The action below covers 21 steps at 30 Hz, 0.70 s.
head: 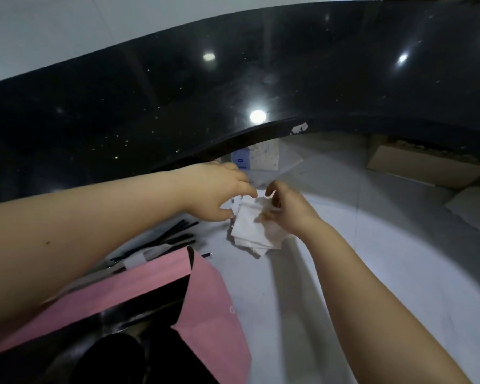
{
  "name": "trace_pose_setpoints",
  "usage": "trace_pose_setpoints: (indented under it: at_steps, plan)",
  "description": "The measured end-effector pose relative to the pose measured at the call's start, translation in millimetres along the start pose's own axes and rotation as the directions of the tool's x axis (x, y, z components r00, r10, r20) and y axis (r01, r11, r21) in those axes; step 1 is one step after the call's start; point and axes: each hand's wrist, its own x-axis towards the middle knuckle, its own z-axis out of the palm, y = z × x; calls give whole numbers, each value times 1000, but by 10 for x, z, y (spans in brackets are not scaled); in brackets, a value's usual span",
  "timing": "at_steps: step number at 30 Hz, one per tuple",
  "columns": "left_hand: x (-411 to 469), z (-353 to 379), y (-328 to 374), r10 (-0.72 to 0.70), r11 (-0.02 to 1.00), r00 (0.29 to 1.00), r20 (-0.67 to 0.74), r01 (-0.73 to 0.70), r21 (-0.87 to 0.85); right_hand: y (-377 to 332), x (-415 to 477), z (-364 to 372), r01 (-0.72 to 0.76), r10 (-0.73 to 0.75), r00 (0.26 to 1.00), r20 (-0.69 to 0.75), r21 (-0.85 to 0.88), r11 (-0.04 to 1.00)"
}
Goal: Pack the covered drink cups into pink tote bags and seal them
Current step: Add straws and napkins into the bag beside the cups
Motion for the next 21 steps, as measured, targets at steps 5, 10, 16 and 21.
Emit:
trace_pose_setpoints:
  at_steps: [5,10,16,21]
  plan:
    - [-91,-125,121,-23,998,1000,-12,23,58,-59,-121,39,-101,103,995,17,-115,988]
    - [-317,-221,197,-2,975,997,-82,20,219,-169,-375,-130,127,-129,971,-199,-22,992]
    - [-660,-431,309,-19,954,981,-195,76,290,-380,-778,-405,263,-214,929,-302,134,955]
    - [-1077,-649,426,-117,954,923,-366,207,219,-794,-1047,-675,342,-274,863,-424,91,935]
